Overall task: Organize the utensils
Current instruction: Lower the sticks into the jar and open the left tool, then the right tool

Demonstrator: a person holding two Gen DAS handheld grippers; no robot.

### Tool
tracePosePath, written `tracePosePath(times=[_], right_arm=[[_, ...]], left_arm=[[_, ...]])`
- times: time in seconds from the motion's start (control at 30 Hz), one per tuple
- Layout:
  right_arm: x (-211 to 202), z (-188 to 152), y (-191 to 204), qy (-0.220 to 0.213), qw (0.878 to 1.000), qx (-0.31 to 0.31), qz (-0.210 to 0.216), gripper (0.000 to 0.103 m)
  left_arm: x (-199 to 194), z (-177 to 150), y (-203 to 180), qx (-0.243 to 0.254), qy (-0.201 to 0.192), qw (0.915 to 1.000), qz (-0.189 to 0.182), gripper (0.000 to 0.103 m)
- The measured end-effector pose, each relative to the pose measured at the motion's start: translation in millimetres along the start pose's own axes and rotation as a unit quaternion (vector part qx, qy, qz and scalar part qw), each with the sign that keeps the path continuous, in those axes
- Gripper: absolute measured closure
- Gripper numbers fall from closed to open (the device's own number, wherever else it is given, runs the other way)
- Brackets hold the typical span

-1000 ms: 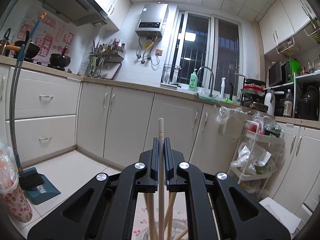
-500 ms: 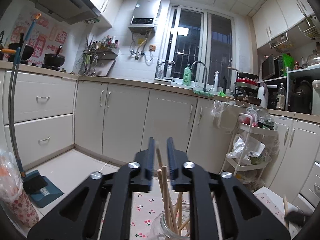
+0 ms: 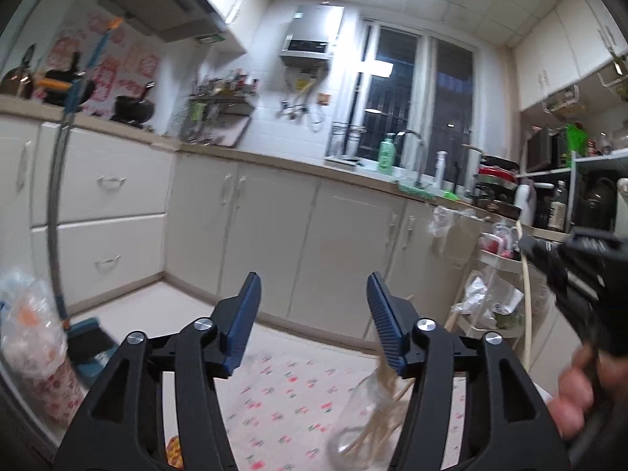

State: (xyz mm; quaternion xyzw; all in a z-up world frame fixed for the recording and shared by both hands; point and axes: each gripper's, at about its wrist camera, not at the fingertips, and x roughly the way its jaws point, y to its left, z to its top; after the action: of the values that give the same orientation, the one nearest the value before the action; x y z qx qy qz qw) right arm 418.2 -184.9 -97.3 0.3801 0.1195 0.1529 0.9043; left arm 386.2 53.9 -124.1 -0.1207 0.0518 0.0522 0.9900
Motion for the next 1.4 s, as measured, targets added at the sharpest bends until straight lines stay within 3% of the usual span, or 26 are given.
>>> tracePosePath(times=[0.2,0.5,0.8,1.07,1.13,1.2,1.4], right_arm=[[27.4,-10.4,12.7,-0.024,0.999,-0.021,-0.015,0.097],[49.7,-32.7,28.3,-0.048,0.993,-0.093,-0.046,0.097],[48.5,-56.2,29.8,-0.024,0.990,-0.131,-0.054,0.097],[26.3,-71.1,30.0,0.029,0.987,-0.153,-0.043,0.096],[17.3,-70.4,28.0,0.044,0.986,-0.153,-0.043,0.088],[7.6,-68.8,24.4,0.052,0.986,-0.150,-0.048,0.063],[-33.0,-56.1,8.0,0.081,0.981,-0.159,-0.077,0.057]], left_arm=[[-3.9,-14.4,31.0,-0.033,0.009,0.9987,0.037,0.038],[0.8,-14.5,42.2,-0.048,0.018,0.9983,0.030,0.034],[6.5,-17.4,45.3,-0.053,0.029,0.9977,0.031,0.031],[8.0,-19.7,44.8,-0.048,0.033,0.9977,0.036,0.029],[7.7,-19.7,43.0,-0.046,0.036,0.9976,0.037,0.029],[5.7,-19.6,40.4,-0.044,0.040,0.9975,0.037,0.028],[-9.4,-23.8,32.3,-0.039,0.062,0.9967,0.034,0.025]])
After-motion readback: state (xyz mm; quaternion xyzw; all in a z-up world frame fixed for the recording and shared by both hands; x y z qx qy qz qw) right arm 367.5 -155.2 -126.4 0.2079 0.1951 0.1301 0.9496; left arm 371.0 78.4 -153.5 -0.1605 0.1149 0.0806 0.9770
